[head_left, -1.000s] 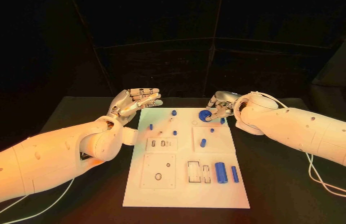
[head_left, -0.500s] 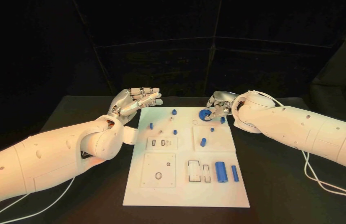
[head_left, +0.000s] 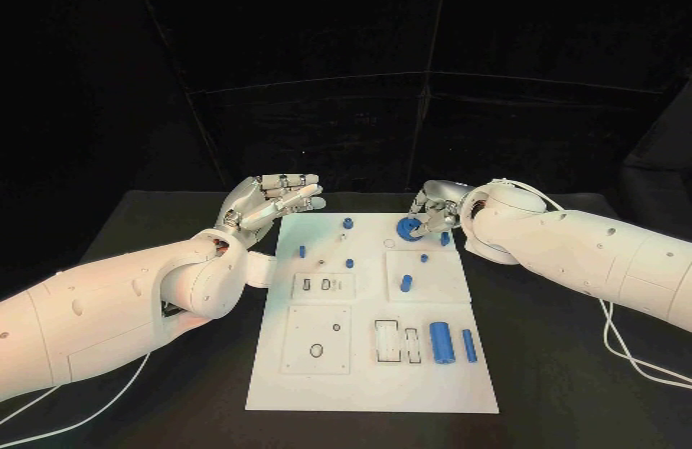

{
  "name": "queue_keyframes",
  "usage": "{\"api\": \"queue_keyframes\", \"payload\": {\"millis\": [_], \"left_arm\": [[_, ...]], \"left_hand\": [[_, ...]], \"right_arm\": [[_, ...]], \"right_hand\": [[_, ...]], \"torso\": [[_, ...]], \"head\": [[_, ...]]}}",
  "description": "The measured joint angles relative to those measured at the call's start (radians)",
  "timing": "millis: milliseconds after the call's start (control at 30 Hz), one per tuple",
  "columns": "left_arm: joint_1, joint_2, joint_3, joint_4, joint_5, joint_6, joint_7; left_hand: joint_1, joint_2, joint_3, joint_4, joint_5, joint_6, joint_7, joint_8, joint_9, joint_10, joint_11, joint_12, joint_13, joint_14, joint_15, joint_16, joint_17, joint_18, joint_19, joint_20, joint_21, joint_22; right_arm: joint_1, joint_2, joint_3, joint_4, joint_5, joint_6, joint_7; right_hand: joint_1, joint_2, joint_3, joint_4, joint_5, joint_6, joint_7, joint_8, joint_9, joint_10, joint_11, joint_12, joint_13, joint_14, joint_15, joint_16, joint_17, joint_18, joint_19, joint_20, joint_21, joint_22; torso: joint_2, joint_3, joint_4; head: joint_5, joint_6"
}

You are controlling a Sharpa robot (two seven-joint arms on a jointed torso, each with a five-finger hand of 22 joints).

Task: Assemble the parts on the task board

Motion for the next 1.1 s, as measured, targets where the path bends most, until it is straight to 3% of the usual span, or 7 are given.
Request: {"api": "queue_keyframes", "payload": {"millis": [67,200,267,367,667,833,1100], "left_arm": [[0.000,0.000,0.000,0.000,0.000,0.000,-0.001],[0.000,0.000,0.000,0.000,0.000,0.001,-0.002],[0.000,0.000,0.000,0.001,0.000,0.001,-0.003],[0.000,-0.001,0.000,0.002,0.000,0.002,-0.004],[0.000,-0.002,0.000,0.004,0.000,0.004,-0.009],[0.000,-0.003,0.000,0.005,0.000,0.005,-0.011],[0.000,-0.002,0.000,0.004,0.000,0.005,-0.012]], "left_hand": [[0.000,0.000,0.000,0.000,0.000,0.000,0.000,0.000,0.000,0.000,0.000,0.000,0.000,0.000,0.000,0.000,0.000,0.000,0.000,0.000,0.000,0.000],[0.004,0.004,0.003,-0.007,0.000,0.000,0.000,0.000,0.000,0.000,0.000,-0.004,0.000,0.000,0.000,0.000,-0.001,0.000,0.000,0.000,0.000,-0.001],[0.005,0.005,0.003,-0.008,0.000,0.000,0.000,0.000,0.000,0.000,0.000,-0.004,0.000,0.000,0.000,0.000,-0.001,0.000,0.000,0.000,0.000,-0.001],[0.005,0.005,0.003,-0.008,0.000,0.000,0.000,0.000,0.000,0.000,0.000,-0.004,0.000,0.000,0.000,0.000,-0.001,0.000,0.000,0.000,0.000,-0.001],[0.016,0.016,0.014,-0.025,0.000,0.000,0.000,-0.004,0.000,0.004,-0.004,-0.008,0.000,0.000,0.000,-0.008,-0.002,0.000,0.000,0.000,0.000,-0.003],[0.016,0.016,0.014,-0.025,0.000,0.000,0.000,-0.004,0.000,0.004,-0.004,-0.008,0.000,0.000,0.000,-0.008,-0.002,0.000,0.000,0.000,0.000,-0.003],[0.016,0.016,0.014,-0.025,0.000,0.000,0.000,-0.004,0.000,0.004,-0.004,-0.008,0.000,0.000,0.000,-0.008,-0.002,0.000,0.000,0.000,0.000,-0.003]], "right_arm": [[0.000,0.001,0.000,0.003,-0.010,-0.003,0.000],[-0.001,-0.002,-0.001,0.019,-0.030,-0.022,-0.002],[-0.003,-0.008,-0.001,0.033,-0.037,-0.036,-0.003],[-0.005,-0.020,-0.002,0.070,-0.047,-0.071,-0.005],[-0.005,-0.020,-0.001,0.191,-0.097,-0.179,-0.009],[-0.004,0.025,-0.001,0.194,-0.140,-0.207,-0.015],[-0.016,0.102,-0.001,0.151,-0.181,-0.216,-0.022]], "right_hand": [[0.000,0.000,0.022,-0.009,0.000,0.007,0.000,0.001,-0.001,0.003,-0.003,0.000,0.000,0.000,0.000,0.000,0.000,-0.015,0.004,-0.004,0.003,0.005],[0.000,-0.001,0.060,-0.025,0.006,0.008,0.000,0.001,-0.001,0.007,-0.007,0.005,0.001,0.000,0.000,0.000,0.000,-0.015,0.006,-0.006,0.008,0.014],[-0.006,-0.014,0.088,-0.031,0.038,0.008,0.000,0.001,-0.002,0.008,-0.009,0.007,0.000,0.000,0.000,0.000,0.000,-0.014,0.009,-0.009,0.013,0.020],[-0.034,-0.040,0.131,-0.038,0.068,0.008,0.000,0.001,-0.002,0.015,-0.016,0.012,0.000,-0.004,-0.004,0.004,0.000,-0.014,0.012,-0.012,0.021,0.033],[-0.092,-0.057,0.190,-0.052,0.072,0.012,0.000,0.002,-0.002,0.015,-0.016,0.012,0.000,0.000,-0.008,0.003,0.000,-0.014,0.012,-0.012,0.022,0.041],[-0.097,-0.062,0.203,-0.055,0.071,0.015,0.000,0.002,-0.002,0.015,-0.016,0.012,0.000,0.000,-0.008,0.003,0.000,-0.014,0.012,-0.012,0.027,0.044],[-0.118,-0.068,0.218,-0.061,0.059,0.024,-0.001,-0.004,-0.002,0.015,-0.016,0.012,0.000,0.000,-0.008,0.003,0.000,-0.014,0.016,-0.016,0.027,0.045]], "torso": [[0.000,0.0000,0.0000],[0.000,0.0000,0.0000],[0.000,0.0000,0.0000],[0.000,0.0000,-0.0002],[0.000,-0.0011,0.0012],[0.000,-0.0011,0.0032],[0.001,-0.0006,0.0037]], "head": [[0.000,0.000],[0.000,0.000],[0.000,-0.001],[0.001,0.001],[-0.002,0.007],[0.004,0.007],[0.015,0.001]]}}
